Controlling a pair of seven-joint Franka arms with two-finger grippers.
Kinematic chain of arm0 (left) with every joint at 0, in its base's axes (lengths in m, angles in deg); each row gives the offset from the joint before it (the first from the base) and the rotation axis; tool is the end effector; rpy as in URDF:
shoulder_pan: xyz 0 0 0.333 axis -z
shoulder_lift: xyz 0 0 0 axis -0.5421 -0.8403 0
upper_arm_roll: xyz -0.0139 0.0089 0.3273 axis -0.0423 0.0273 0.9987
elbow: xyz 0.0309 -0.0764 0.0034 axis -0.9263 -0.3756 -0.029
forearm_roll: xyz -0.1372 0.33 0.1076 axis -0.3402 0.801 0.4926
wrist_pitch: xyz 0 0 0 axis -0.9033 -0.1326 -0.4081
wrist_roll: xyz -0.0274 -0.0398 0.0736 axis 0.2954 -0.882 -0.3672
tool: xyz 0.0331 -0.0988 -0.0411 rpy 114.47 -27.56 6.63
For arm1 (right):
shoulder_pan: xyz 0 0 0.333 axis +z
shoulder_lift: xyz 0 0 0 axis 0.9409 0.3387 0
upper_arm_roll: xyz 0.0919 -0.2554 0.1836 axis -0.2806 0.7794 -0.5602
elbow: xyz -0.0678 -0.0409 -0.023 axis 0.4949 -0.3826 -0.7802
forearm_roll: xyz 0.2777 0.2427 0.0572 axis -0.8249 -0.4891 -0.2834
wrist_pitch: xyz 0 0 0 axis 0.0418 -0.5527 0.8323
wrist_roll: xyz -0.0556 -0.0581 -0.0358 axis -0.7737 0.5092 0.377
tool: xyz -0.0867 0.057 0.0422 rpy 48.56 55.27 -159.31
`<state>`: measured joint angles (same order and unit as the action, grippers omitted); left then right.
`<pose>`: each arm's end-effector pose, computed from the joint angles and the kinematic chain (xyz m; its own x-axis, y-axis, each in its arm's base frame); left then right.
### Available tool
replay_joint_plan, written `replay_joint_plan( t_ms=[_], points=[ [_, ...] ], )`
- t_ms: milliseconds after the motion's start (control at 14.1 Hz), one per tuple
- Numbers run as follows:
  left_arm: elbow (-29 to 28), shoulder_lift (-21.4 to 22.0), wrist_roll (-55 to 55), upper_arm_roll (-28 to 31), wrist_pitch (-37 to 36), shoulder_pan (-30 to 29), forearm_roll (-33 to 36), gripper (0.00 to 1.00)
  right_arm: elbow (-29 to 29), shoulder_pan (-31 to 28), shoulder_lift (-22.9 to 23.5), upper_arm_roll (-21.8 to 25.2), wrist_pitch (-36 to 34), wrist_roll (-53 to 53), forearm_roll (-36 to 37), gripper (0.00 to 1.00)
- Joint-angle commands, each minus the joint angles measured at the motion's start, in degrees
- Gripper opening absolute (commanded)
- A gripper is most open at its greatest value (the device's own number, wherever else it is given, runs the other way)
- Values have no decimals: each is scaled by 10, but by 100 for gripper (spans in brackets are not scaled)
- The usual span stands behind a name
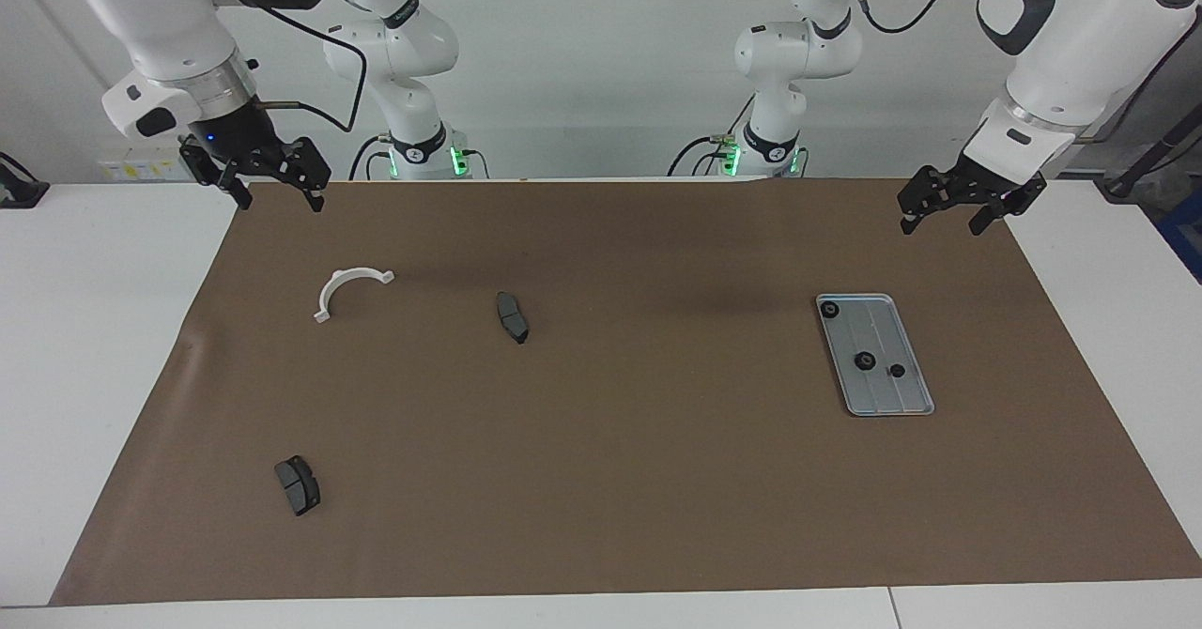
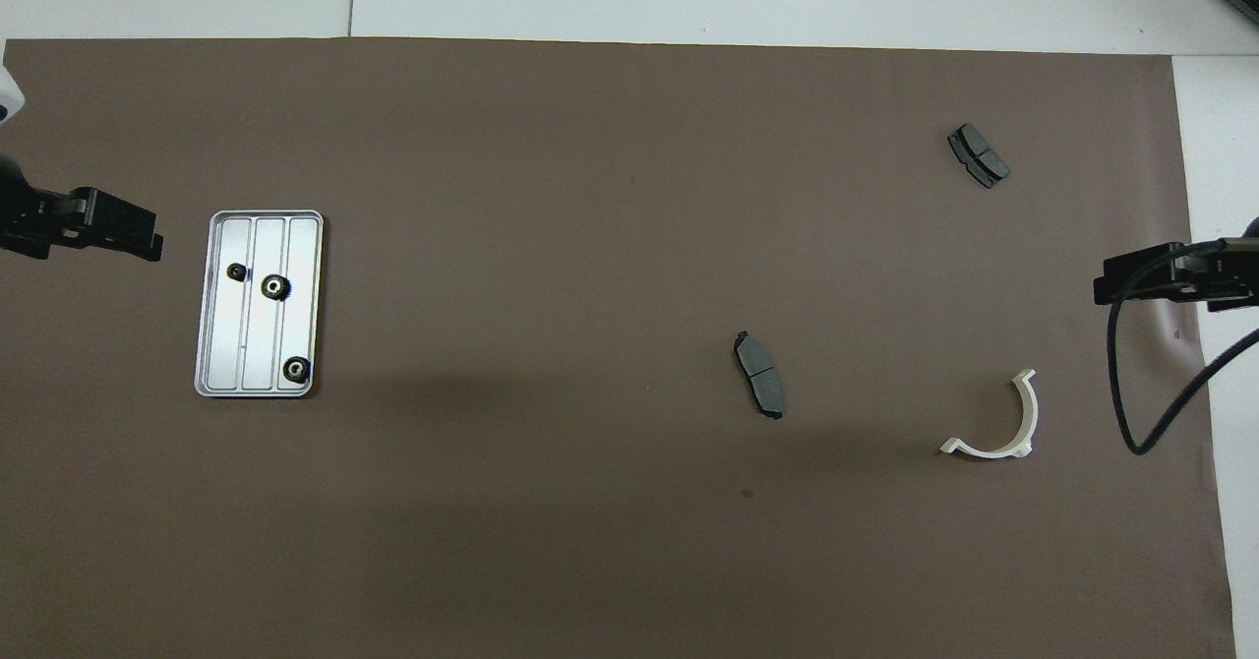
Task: Place bearing gear from tray to pile
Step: 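Reach the left gripper down to a black gear in the tray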
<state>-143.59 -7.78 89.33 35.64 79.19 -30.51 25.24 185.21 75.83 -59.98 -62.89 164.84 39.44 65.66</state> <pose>0.5579 -0.0196 0.6172 0.9955 -0.0866 -0.0383 -0.0861 -0.9962 0.0155 0.5124 -0.0197 0.6245 0.9965 -0.0826 -0.0084 -0.0826 -0.9966 -0.0031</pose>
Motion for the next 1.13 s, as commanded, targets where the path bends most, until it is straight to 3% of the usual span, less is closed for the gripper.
replay_joint_plan(
  t_ms=[0, 141, 424, 636, 1060],
  points=[
    [-10, 12, 1, -4, -3, -6, 11, 100, 2, -4, -7, -2, -1, -6, -17, 100],
    [-21, 15, 2, -4, 12, -6, 10, 100, 2, -4, -7, -3, -1, -6, -17, 100],
    [-150, 62, -1, -3, 133, -20, 9, 100, 2, -4, -7, -2, -1, -6, -17, 100],
    [-184, 32, -2, -3, 185, -19, 8, 100, 2, -4, -7, -2, -1, -6, -17, 100],
    [-268, -20, -2, -4, 354, -22, 5, 100, 2, -4, -7, -2, -1, -6, -16, 100]
  ],
)
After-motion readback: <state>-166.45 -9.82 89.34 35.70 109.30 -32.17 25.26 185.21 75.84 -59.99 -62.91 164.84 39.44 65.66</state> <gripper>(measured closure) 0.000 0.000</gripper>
